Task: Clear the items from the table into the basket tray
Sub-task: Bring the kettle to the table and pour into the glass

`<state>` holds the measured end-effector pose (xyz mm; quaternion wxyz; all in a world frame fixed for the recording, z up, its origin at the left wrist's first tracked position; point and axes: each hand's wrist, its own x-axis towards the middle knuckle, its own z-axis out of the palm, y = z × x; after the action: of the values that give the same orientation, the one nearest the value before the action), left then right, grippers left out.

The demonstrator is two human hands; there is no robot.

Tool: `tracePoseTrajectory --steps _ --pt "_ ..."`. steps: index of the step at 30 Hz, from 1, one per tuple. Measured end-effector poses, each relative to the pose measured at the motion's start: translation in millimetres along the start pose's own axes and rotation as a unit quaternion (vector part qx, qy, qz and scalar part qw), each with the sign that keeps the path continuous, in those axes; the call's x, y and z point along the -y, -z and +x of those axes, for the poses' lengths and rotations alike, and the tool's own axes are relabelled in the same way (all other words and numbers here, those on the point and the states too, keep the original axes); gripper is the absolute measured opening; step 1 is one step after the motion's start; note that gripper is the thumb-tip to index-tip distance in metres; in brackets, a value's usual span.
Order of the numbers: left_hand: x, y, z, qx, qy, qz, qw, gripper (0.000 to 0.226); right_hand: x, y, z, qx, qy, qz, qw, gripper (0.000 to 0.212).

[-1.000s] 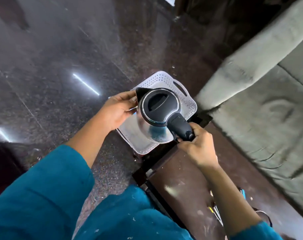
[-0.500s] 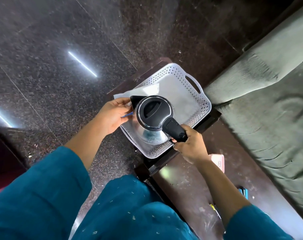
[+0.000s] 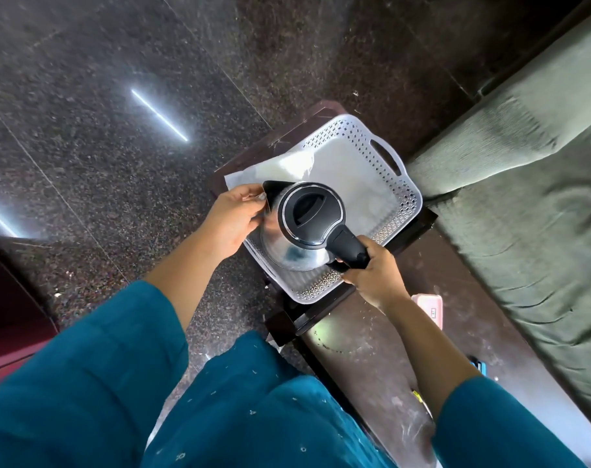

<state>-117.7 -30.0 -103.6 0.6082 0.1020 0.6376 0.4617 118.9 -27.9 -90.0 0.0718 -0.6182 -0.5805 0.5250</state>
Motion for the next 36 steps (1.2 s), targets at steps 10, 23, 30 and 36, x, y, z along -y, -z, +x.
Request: tracePoseTrajectory --steps 10,23,30,36 --pt "-3 -12 -6 -0.060 -0.007 0.082 0.995 0.022 1 4 -3 -0.018 0.017 -0.126 0.992 0.029" --pt "-12 -51 -29 -0.144 -0.288 0.389 0.863 0.023 -2 17 -22 -0.059 0.063 -0.131 0.988 0.062" --pt "-3 -124 -67 0.026 -0.458 0.428 0.779 0.016 -21 46 -40 -0.147 0.041 -0.095 0.984 0.056" --pt "59 -188 -94 0.184 -0.421 0.482 0.746 0.014 -94 79 -92 -0.231 -0.026 -0.025 0.972 0.053"
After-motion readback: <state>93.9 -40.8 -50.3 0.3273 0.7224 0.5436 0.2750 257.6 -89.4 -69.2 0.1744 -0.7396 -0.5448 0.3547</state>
